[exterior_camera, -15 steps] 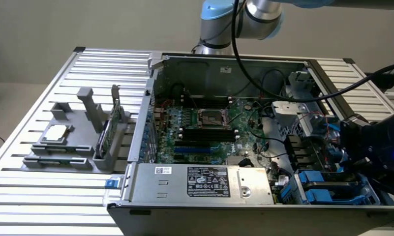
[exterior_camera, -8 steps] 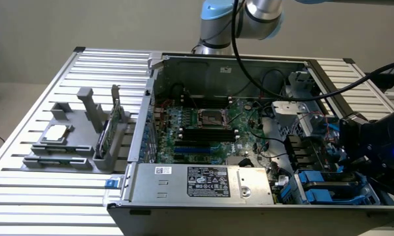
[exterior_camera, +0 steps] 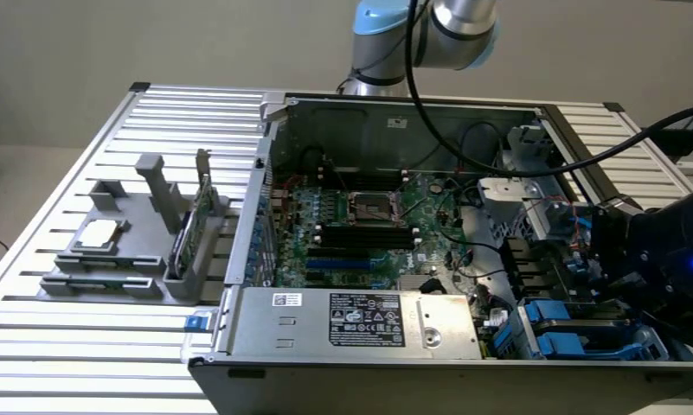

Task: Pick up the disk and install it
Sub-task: 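Insert the first disk wire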

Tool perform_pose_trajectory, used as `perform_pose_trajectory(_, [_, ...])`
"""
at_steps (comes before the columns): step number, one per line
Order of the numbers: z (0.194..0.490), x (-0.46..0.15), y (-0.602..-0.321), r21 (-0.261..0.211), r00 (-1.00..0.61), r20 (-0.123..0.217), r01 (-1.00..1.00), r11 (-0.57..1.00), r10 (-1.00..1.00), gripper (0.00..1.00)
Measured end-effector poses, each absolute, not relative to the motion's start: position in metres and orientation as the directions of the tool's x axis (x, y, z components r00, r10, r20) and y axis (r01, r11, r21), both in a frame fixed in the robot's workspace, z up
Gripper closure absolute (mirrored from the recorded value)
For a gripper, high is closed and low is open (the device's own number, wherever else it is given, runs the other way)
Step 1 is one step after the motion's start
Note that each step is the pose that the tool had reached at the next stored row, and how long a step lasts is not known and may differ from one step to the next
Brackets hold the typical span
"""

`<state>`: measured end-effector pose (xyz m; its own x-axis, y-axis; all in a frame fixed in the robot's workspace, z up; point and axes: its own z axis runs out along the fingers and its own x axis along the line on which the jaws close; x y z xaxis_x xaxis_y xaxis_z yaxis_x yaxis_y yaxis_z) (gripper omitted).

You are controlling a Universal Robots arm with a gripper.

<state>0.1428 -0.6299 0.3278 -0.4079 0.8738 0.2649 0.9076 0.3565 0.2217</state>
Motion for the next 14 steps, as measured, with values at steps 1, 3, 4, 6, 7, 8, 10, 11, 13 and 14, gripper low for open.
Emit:
perform_pose_trajectory(1, [0.3278,0.1426,-0.63,0.216,-0.405,0.268,0.91,0.355,0.874,0.83])
perform_pose_trajectory(3, [0.3279,0.1424,-0.6303,0.205,-0.399,0.273,0.913,0.352,0.876,0.83])
perform_pose_trajectory(4, [0.328,0.1423,-0.6306,0.2,-0.395,0.275,0.915,0.35,0.877,0.83])
perform_pose_trajectory(6, [0.3285,0.1423,-0.631,0.191,-0.388,0.278,0.919,0.345,0.879,0.83])
perform_pose_trajectory(7, [0.3287,0.1423,-0.6313,0.187,-0.384,0.28,0.921,0.343,0.88,0.83])
perform_pose_trajectory(8, [0.3289,0.1423,-0.6316,0.183,-0.381,0.282,0.922,0.34,0.881,0.83])
perform_pose_trajectory(10, [0.3295,0.1423,-0.6321,0.177,-0.375,0.284,0.925,0.336,0.883,0.83])
perform_pose_trajectory(11, [0.3298,0.1423,-0.6323,0.174,-0.371,0.285,0.927,0.333,0.884,0.83])
perform_pose_trajectory(13, [0.3307,0.1423,-0.6325,0.169,-0.364,0.287,0.93,0.327,0.886,0.83])
perform_pose_trajectory(14, [0.3313,0.1422,-0.6327,0.167,-0.361,0.288,0.931,0.325,0.887,0.83])
